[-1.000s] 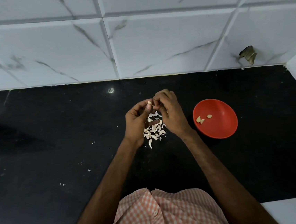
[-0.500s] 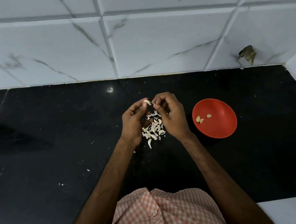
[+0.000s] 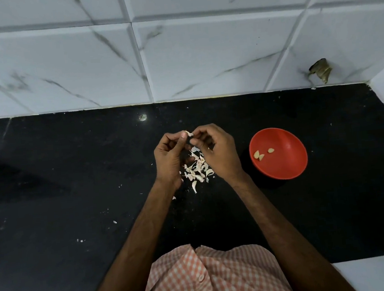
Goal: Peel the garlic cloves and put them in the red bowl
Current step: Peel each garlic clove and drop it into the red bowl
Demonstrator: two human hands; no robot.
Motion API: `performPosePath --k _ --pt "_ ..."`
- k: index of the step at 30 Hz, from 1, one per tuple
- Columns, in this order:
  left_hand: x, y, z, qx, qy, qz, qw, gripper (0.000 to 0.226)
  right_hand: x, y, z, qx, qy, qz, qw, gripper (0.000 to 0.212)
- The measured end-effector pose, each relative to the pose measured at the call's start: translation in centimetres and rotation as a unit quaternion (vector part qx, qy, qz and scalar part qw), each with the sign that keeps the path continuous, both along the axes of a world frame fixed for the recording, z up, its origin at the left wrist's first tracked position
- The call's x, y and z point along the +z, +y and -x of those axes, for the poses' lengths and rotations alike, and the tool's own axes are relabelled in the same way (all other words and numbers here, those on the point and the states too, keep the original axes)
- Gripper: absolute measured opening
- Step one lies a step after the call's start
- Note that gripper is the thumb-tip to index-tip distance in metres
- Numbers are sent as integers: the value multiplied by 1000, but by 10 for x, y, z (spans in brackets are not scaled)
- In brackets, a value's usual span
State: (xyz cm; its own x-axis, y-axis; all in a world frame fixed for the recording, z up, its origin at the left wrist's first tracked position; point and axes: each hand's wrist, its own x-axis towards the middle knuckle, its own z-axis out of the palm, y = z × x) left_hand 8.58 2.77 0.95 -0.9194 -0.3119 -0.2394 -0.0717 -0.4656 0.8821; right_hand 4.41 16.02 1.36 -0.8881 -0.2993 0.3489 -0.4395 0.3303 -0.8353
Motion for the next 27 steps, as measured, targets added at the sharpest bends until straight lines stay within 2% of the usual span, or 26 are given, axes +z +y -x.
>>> performPosePath --k 7,13,16,20,27 --pt "-2 3 -1 -4 44 64 997 12 5 -4 0 -15 11 14 1000 5" --pt "-2 6 -1 10 75 101 992 11 -4 -3 1 -27 -42 -68 996 13" --pt "-5 5 -1 21 74 113 991 13 -2 -5 0 -17 -74 -78 994 17" --pt "-6 1 0 28 95 152 983 12 4 -8 -3 9 -141 -43 989 16" --pt "-2 -10 2 -35 133 190 972 12 10 -11 -6 19 -288 56 956 15"
